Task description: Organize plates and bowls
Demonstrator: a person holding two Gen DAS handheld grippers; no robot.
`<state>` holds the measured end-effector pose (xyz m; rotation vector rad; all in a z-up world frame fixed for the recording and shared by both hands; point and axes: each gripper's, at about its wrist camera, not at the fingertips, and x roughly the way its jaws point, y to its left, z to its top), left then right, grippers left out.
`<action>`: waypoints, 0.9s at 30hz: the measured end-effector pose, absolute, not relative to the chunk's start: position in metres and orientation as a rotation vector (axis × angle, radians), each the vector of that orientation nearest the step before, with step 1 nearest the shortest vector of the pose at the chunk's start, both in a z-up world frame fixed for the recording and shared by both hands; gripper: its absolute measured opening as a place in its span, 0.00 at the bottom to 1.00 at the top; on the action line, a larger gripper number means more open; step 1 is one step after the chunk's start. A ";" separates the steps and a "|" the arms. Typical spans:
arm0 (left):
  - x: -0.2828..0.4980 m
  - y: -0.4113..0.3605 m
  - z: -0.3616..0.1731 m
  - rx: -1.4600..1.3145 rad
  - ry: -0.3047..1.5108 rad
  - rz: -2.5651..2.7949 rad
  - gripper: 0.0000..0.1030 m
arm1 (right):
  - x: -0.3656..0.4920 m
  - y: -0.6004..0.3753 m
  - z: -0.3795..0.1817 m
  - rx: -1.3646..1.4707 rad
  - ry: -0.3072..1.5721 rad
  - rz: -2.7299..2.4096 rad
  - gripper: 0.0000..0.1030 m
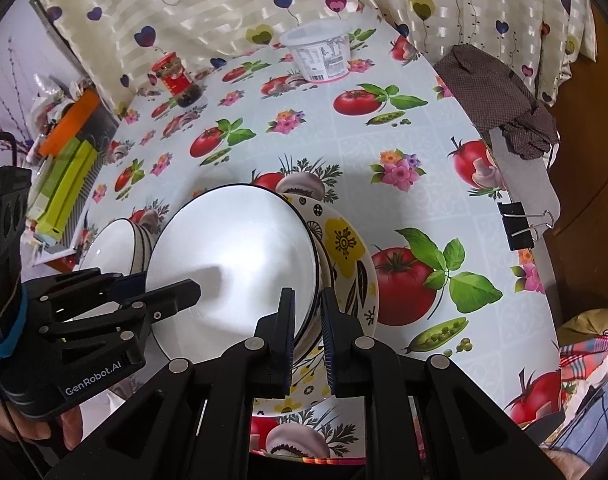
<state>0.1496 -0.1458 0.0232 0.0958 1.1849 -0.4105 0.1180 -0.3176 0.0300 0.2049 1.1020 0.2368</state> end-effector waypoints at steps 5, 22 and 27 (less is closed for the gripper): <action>0.149 -0.149 0.025 0.120 1.160 -0.404 0.24 | 0.117 -0.319 0.031 0.200 1.095 0.233 0.13; 0.146 -0.129 0.023 -0.041 1.127 -0.454 0.24 | 0.112 -0.316 0.040 0.152 1.000 0.226 0.13; 0.147 -0.125 0.026 -0.085 1.099 -0.466 0.24 | 0.114 -0.316 0.042 0.118 0.969 0.214 0.05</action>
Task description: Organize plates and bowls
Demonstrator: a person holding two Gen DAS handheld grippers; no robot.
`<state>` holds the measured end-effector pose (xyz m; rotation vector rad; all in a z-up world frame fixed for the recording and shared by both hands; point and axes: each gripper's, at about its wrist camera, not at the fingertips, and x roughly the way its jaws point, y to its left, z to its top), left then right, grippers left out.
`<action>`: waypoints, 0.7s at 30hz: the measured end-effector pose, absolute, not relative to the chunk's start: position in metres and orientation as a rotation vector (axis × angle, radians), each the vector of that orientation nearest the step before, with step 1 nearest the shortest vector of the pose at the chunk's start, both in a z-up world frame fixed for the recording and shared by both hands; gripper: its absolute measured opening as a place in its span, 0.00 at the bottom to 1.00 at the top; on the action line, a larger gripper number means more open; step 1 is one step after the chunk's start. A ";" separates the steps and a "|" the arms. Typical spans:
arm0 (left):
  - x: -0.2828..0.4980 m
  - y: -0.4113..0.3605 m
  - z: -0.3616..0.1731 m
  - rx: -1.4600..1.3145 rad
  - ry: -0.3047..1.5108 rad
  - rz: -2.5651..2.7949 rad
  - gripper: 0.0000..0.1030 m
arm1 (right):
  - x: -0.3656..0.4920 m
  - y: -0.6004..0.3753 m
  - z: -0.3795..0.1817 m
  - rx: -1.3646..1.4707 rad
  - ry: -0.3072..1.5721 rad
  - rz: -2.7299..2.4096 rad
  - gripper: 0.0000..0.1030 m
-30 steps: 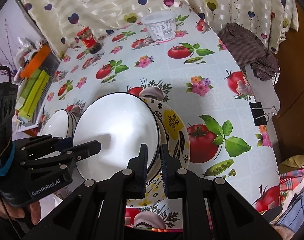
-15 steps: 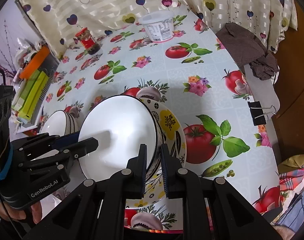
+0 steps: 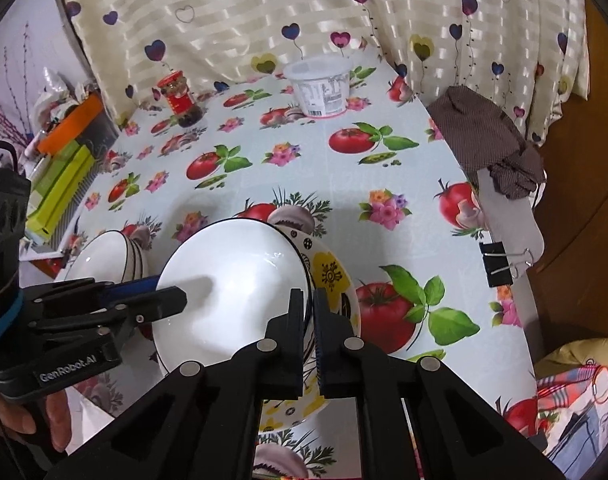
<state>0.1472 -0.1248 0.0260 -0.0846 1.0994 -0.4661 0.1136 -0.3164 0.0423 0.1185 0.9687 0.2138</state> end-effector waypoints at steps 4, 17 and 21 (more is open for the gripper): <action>0.149 -0.124 0.027 -0.098 1.088 -0.469 0.24 | 0.116 -0.320 0.038 0.134 0.975 0.222 0.05; 0.161 -0.120 0.039 -0.130 1.023 -0.497 0.24 | 0.124 -0.323 0.039 0.164 0.998 0.238 0.04; 0.163 -0.128 0.040 -0.091 1.005 -0.508 0.24 | 0.125 -0.323 0.041 0.164 0.996 0.241 0.04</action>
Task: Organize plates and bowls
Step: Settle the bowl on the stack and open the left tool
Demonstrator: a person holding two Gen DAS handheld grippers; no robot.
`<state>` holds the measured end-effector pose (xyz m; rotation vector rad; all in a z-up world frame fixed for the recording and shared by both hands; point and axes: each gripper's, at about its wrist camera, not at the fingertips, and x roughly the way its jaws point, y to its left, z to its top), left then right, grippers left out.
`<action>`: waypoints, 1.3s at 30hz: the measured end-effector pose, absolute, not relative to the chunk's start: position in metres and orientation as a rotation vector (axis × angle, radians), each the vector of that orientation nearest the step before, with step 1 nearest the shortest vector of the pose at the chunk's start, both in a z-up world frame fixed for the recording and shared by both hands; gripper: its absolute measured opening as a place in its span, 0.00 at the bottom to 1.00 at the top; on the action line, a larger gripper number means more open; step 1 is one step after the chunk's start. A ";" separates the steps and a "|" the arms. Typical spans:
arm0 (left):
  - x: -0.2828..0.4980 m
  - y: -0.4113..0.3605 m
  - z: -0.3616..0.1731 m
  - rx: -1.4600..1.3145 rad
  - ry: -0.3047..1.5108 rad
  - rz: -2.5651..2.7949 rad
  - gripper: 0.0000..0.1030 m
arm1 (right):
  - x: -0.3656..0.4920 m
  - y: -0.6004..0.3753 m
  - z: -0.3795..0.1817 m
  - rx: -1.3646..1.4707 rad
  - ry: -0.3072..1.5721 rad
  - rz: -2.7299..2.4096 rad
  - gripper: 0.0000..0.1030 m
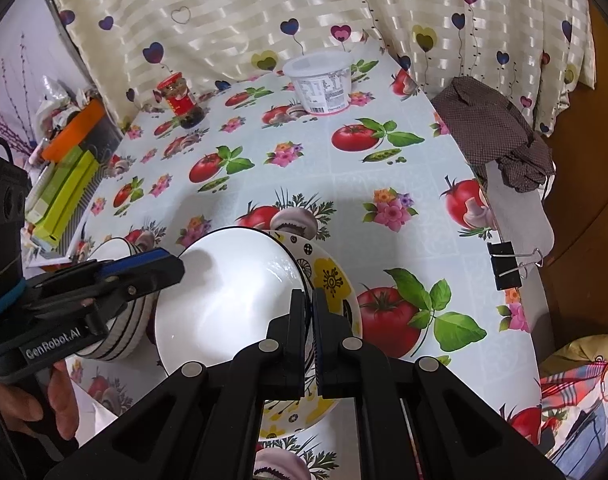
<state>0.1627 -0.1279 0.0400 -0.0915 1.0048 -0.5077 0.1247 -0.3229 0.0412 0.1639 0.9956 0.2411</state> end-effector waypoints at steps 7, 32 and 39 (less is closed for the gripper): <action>0.164 -0.132 0.042 -0.072 0.994 -0.521 0.24 | 0.129 -0.324 0.041 0.180 1.002 0.243 0.04; 0.141 -0.100 0.058 -0.101 0.874 -0.454 0.24 | 0.103 -0.358 0.057 0.312 0.881 0.294 0.35; 0.156 -0.103 0.049 -0.116 0.906 -0.453 0.24 | 0.105 -0.354 0.059 0.282 0.859 0.291 0.11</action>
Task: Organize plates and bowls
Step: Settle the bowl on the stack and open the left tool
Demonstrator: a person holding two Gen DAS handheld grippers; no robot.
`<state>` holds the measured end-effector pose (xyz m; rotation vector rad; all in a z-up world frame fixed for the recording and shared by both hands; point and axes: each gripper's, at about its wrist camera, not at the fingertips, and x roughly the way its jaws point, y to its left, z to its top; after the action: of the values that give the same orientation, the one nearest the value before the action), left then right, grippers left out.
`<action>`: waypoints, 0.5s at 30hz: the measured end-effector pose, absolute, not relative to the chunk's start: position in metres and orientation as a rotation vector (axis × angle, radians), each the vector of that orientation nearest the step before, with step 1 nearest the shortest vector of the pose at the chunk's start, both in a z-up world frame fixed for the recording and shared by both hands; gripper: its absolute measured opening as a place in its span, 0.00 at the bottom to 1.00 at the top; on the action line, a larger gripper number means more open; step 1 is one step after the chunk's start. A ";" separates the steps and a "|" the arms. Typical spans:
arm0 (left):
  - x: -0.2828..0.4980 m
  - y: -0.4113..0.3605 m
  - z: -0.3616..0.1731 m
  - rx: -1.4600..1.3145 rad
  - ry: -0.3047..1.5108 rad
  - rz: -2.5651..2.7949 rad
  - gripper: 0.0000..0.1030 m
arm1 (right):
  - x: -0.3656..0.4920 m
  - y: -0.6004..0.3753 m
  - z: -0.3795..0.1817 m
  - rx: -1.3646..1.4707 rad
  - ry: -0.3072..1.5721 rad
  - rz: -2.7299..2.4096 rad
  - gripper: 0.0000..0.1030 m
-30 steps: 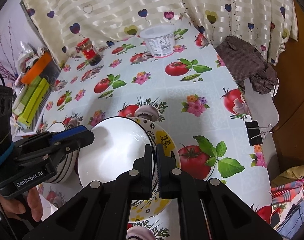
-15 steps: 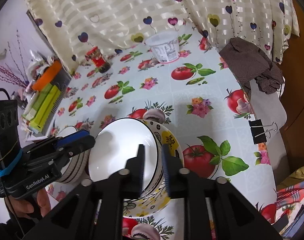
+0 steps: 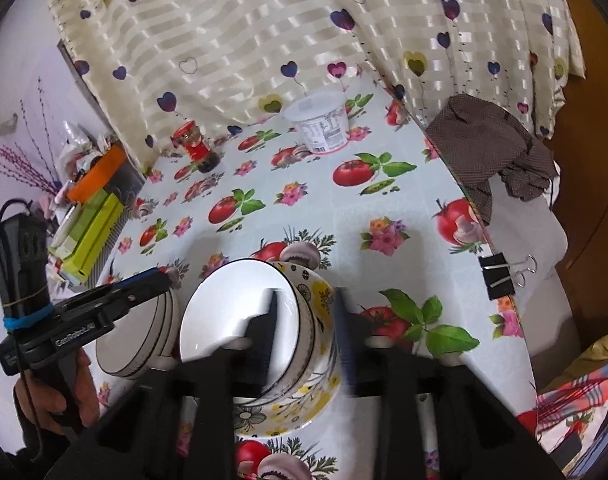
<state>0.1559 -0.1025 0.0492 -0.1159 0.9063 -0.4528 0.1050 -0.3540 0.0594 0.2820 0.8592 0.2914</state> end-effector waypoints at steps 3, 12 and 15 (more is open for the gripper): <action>0.162 -0.106 0.044 -0.127 0.929 -0.472 0.24 | 0.113 -0.346 0.056 0.266 0.871 0.312 0.11; 0.163 -0.114 0.028 -0.097 0.994 -0.521 0.24 | 0.117 -0.334 0.045 0.206 0.913 0.305 0.12; 0.157 -0.116 0.023 -0.088 1.015 -0.539 0.24 | 0.113 -0.331 0.036 0.207 0.950 0.296 0.12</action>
<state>0.1570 -0.1156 0.0226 -0.0884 1.0146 -0.5390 0.1133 -0.3309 0.0355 0.2065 0.9505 0.2959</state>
